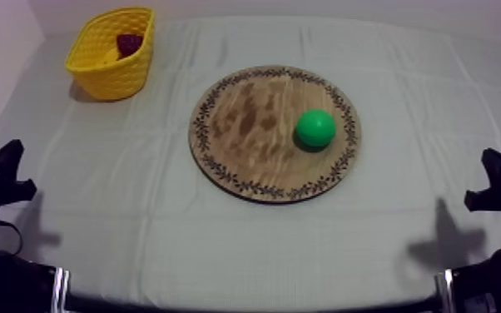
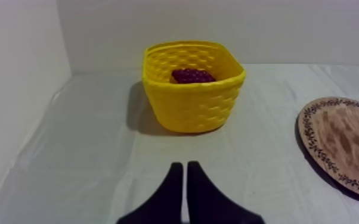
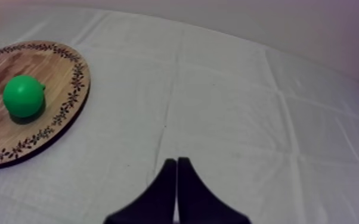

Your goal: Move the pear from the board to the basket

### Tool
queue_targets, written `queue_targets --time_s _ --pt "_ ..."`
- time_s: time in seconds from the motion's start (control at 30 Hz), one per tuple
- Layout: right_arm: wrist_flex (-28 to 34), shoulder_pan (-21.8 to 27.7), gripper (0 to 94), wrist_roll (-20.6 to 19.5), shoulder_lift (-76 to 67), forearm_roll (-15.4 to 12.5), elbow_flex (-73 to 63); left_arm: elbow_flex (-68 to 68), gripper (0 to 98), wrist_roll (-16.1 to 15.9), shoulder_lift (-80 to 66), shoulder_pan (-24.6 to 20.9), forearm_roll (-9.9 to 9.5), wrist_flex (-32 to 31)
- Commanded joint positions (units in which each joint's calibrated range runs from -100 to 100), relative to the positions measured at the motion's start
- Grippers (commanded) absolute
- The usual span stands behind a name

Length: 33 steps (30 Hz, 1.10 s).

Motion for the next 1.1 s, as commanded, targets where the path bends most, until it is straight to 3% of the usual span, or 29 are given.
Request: queue_targets --time_s 0.0,0.57,0.73,0.9,1.07 --pt "0.0 0.0 0.5 0.0 0.0 0.0 0.1 -0.1 0.0 2.0 0.0 0.3 1.00 3.0" --pt "0.0 0.0 0.5 0.0 0.0 0.0 0.1 -0.5 0.0 2.2 0.0 0.3 0.87 2.6" --pt "0.0 0.0 0.5 0.0 0.0 0.0 0.1 -1.9 0.0 3.4 1.5 0.7 -1.15 0.3" --pt "0.0 0.0 0.5 0.0 0.0 0.0 0.1 -8.7 0.0 4.2 7.3 0.7 -1.63 0.1" --pt "0.0 0.0 0.5 0.0 0.0 0.0 0.1 -23.4 0.0 5.2 17.3 0.9 -0.06 5.7"
